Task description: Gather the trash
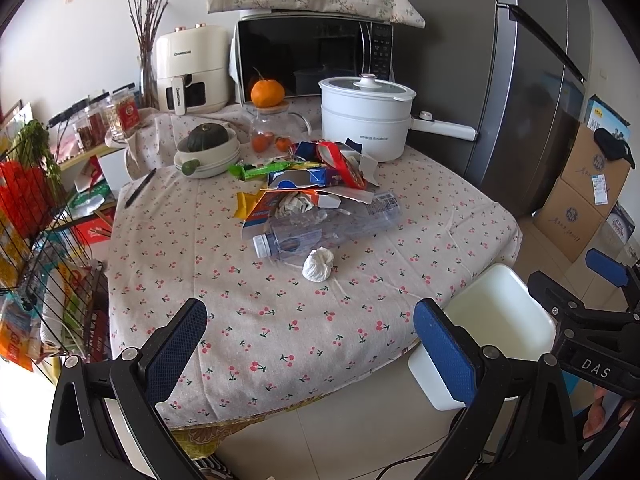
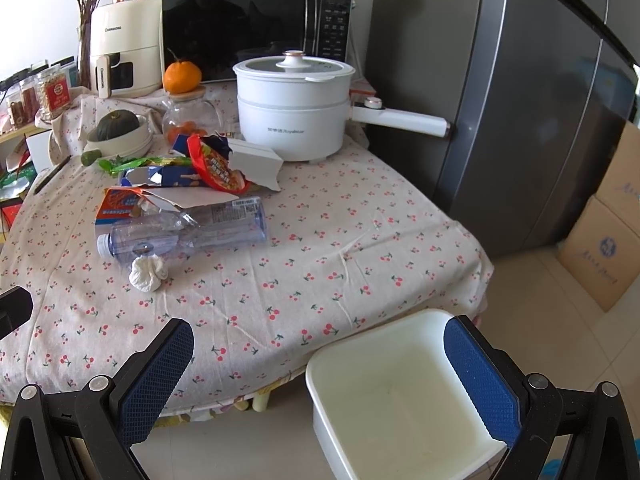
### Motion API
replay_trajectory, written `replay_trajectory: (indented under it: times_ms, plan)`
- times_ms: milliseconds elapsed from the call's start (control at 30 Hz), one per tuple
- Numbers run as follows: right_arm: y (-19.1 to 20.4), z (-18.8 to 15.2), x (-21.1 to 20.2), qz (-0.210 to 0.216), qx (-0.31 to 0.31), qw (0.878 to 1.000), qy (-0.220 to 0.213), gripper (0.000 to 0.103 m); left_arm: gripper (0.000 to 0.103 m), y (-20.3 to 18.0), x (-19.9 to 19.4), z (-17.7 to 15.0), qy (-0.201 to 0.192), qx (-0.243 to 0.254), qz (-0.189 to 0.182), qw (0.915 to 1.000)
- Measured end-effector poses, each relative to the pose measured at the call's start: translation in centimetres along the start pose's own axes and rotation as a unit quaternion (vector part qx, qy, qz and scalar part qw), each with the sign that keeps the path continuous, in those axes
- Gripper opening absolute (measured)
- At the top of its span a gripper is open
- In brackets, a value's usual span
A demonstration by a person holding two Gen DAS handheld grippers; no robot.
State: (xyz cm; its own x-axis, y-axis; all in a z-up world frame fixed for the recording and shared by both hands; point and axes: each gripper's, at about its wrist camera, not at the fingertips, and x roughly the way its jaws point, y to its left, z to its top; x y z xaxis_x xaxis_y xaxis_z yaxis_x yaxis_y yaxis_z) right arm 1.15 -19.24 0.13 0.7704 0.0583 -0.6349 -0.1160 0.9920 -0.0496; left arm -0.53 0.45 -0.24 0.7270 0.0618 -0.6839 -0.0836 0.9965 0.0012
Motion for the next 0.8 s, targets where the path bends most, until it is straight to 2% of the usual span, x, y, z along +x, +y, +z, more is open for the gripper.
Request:
replay_trajectory:
  times_ms: [533,800]
  plan:
    - [-0.1,0.0,0.1,0.001,0.0,1.0,0.001,0.103,0.103,0.4,-0.1,0.0,0.002,-0.001,0.005,1.0]
    - [-0.1,0.2,0.5,0.0,-0.001,1.0,0.002,0.103,0.103,2.1,1.2,1.1,0.014,-0.002,0.009,0.9999]
